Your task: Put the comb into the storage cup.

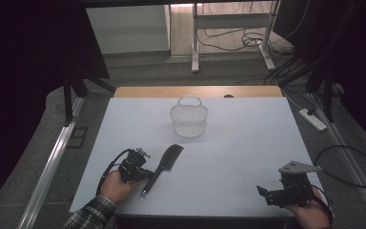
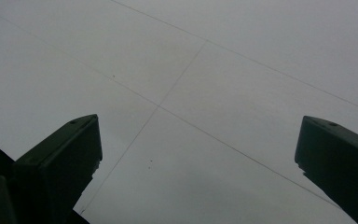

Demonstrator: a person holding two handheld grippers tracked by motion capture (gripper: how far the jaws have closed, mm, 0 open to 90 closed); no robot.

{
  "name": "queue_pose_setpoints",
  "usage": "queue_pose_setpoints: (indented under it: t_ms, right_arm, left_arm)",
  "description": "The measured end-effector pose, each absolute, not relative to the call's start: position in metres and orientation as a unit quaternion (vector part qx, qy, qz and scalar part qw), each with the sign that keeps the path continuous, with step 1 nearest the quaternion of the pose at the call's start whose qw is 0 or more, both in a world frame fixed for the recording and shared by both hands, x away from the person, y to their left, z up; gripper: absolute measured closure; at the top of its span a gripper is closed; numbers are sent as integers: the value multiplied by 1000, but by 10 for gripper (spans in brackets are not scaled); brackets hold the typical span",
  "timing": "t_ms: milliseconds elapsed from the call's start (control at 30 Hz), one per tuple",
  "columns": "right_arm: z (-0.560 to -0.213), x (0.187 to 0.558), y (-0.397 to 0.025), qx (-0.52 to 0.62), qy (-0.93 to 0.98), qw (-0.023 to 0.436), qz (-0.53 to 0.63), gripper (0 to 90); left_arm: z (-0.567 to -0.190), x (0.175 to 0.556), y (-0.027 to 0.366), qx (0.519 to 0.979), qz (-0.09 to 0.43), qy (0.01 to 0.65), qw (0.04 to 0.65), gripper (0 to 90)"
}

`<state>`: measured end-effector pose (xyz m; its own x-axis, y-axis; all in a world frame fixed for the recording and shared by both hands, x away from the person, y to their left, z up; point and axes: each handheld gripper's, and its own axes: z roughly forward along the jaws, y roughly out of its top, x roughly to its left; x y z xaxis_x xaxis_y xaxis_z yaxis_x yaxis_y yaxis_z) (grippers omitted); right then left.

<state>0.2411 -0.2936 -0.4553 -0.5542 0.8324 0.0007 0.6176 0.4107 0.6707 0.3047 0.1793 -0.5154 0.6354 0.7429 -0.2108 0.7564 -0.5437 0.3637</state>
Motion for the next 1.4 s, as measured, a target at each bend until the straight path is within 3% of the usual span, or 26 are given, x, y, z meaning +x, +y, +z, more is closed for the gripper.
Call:
queue_pose_setpoints:
  t_ms: [233,433,533,567,633,700,733,800,1067,1200,1400]
  right_arm:
    - [-455,241,-293,439,823,170,316,7]
    - [-455,241,-293,439,824,170,315,7]
    - [-455,241,-293,438,824,171,315,7]
    - [-455,241,-292,438,825,172,314,7]
    - [-456,241,-292,438,825,172,314,7]
    - [-456,241,-292,438,825,172,314,7]
    - [-456,241,-292,438,825,172,314,7]
    - [-456,241,-292,437,825,172,313,7]
    - [-456,241,-291,436,827,172,311,7]
    - [-456,241,-291,435,827,172,311,7]
    - [-456,241,-291,434,829,172,309,7]
  left_arm:
    - [-509,304,187,863,-7,447,236,887]
    - [-506,300,193,852,-14,458,253,805]
    - [-503,296,194,850,-11,460,257,709]
    - [-501,295,194,848,-8,462,259,624]
    - [-499,292,194,846,-2,464,260,541]
    - [-498,291,194,846,1,467,259,508]
    - [-497,289,193,846,4,468,255,432]
    - [-496,287,191,847,7,467,254,401]
    - [-490,281,186,848,32,469,246,96]
    - [-491,278,183,851,32,467,238,2]
    - [-488,278,180,851,28,463,246,0]
